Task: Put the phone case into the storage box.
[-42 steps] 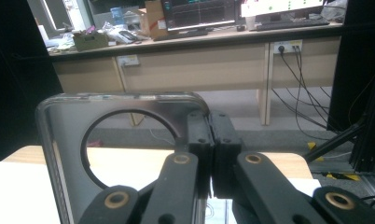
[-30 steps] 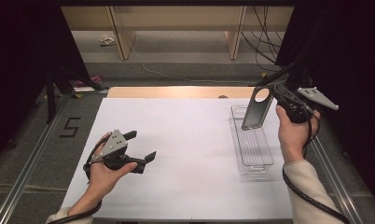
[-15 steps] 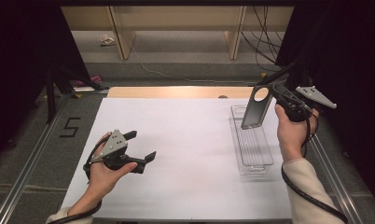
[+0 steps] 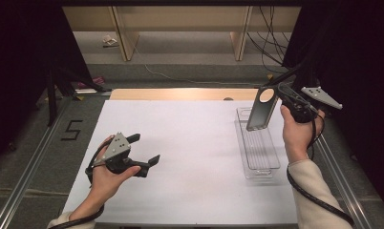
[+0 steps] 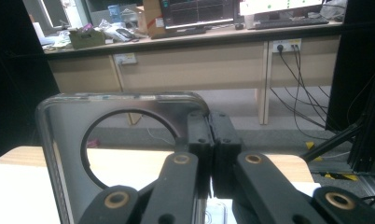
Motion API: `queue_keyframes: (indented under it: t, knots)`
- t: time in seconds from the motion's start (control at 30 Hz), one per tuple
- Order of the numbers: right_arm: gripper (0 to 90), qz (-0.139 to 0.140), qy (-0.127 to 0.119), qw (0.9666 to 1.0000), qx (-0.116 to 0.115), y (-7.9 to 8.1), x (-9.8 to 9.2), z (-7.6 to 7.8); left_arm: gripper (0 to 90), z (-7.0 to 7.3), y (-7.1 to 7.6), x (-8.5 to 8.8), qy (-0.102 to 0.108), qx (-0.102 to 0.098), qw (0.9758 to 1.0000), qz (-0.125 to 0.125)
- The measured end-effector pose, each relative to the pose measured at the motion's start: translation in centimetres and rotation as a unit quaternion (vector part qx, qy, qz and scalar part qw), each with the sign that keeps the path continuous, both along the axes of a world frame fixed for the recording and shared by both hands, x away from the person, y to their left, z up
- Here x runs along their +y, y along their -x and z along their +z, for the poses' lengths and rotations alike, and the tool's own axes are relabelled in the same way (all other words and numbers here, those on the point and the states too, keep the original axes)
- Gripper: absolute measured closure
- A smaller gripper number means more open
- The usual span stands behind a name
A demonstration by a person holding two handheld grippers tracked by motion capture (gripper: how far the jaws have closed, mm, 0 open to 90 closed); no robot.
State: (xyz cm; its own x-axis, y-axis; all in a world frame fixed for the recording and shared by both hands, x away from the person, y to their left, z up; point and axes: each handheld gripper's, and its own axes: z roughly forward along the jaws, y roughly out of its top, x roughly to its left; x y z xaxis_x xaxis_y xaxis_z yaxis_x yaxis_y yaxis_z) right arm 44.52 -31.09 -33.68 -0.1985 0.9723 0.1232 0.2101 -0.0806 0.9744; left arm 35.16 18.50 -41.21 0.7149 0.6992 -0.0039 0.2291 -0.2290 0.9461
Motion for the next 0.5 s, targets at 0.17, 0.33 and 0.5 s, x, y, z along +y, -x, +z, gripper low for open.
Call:
queue_keyframes:
  t: [0.17, 0.33, 0.5]
  knots:
    - [89.1, 0.000, 0.000, 1.0000, 0.000, -0.19, 0.03, -0.07, 0.0, 0.00, 0.00, 0.00, 0.000, 0.000, 1.0000, 0.000]
    - [89.1, -0.001, -0.001, 1.0000, 0.000, -0.42, 0.08, -0.06, 0.0, 0.01, -0.01, 0.02, 0.001, 0.000, 1.0000, 0.000]
    - [89.1, 0.000, -0.001, 1.0000, 0.000, -0.58, 0.16, -0.07, 0.0, 0.02, -0.01, 0.03, 0.001, 0.000, 1.0000, 0.000]
